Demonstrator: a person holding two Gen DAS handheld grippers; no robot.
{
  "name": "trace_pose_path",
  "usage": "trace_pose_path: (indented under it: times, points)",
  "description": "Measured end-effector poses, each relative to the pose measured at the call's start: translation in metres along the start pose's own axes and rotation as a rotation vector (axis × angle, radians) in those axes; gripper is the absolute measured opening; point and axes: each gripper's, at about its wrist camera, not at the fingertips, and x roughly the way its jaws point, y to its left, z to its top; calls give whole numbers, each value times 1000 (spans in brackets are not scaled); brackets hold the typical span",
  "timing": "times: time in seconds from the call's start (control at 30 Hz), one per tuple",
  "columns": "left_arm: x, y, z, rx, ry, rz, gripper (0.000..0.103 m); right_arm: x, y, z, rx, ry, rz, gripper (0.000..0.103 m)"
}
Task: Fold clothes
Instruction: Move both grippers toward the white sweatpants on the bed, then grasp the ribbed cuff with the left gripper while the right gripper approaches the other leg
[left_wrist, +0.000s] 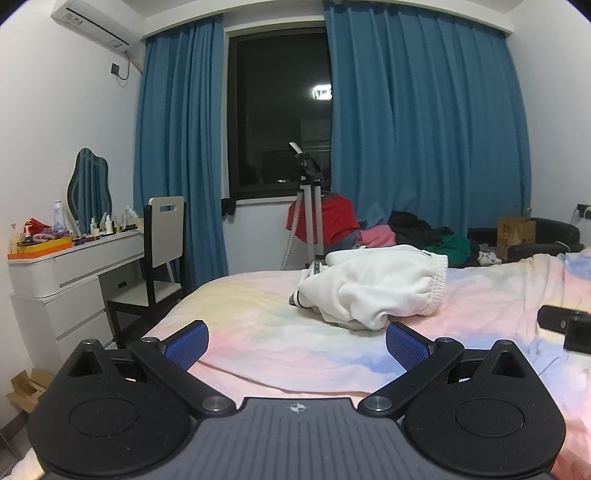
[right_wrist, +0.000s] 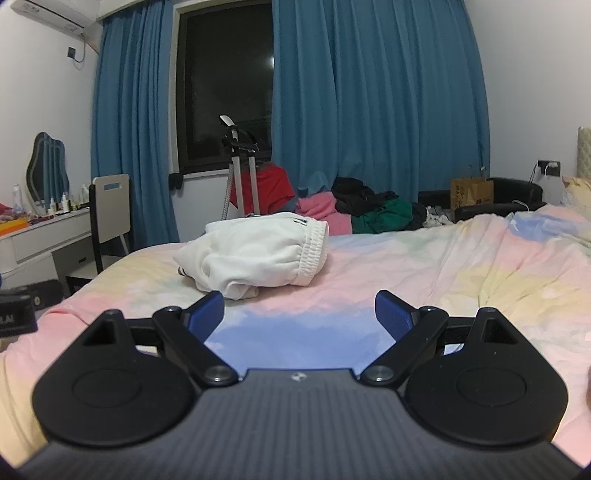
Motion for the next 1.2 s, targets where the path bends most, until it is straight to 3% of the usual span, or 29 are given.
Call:
trace_pose_path:
  times: [0.13,0.4,0.5,0.63,0.7,0.8,0.97,1.2]
  points:
    - [4,8,-2,-12,-1,13,103,9,4,19,18,0,-10,90]
    - [24,6,-18,-24,13,17,103,46,8,92,118,-12,-65,90]
    - [36,0,-25,-28,32,17,103,45,-12,95,210,15,-56,90]
    - [60,-17,-31,-30,70,-6,103,44,-28,77,226,36,-53,90]
    - [80,-34,-32,-24,94,-7,103,54,-32,65,211,48,-52,90]
    - [118,-74,-32,93,112,-19,103,70,-41,46,206,53,-71,90]
    - [194,-140,-17,184,81,-67,103,106,-70,18,183,107,-180,90]
    - [308,-258,21,373,-35,-67,102,123,-131,1,417,76,-325,90]
